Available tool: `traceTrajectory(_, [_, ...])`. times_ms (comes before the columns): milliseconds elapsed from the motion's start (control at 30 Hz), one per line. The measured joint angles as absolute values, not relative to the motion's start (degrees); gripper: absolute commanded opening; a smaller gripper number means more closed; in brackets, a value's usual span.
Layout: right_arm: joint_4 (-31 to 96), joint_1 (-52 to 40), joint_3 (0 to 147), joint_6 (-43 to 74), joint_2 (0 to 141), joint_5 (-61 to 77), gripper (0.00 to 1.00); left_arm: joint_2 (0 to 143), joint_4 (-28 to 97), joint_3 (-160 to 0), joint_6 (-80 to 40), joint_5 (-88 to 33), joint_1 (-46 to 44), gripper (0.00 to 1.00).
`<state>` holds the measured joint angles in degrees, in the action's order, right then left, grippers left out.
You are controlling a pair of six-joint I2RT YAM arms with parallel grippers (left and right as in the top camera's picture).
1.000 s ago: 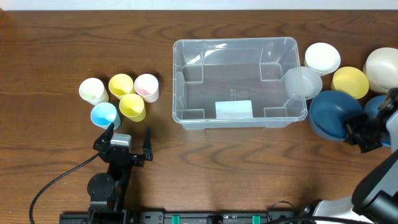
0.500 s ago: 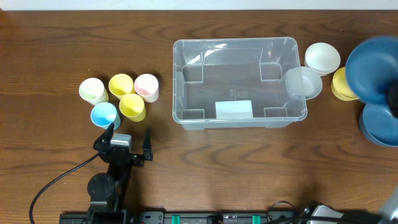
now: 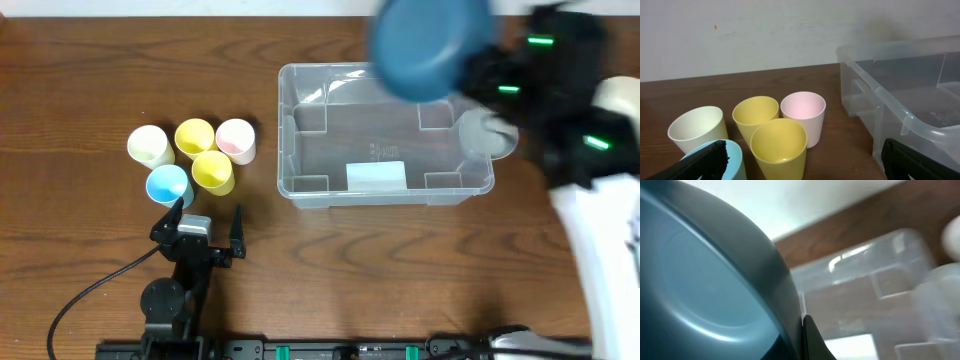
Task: Pack container
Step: 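Lift the teal bowl with the right gripper over the container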
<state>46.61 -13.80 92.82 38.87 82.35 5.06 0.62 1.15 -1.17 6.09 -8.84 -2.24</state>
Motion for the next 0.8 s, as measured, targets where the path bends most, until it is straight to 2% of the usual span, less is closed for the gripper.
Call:
traceTrajectory(200, [43.8, -20.9, 92.8, 40.9, 94.5, 1.4, 0.01, 0.6, 1.1, -1.2, 6.1, -8.8, -2.2, 0.98])
traceTrajectory(800, [43.2, -22.0, 92.8, 45.9, 114.9, 10.0, 0.01, 0.6, 1.1, -1.2, 6.1, -8.8, -2.2, 0.98])
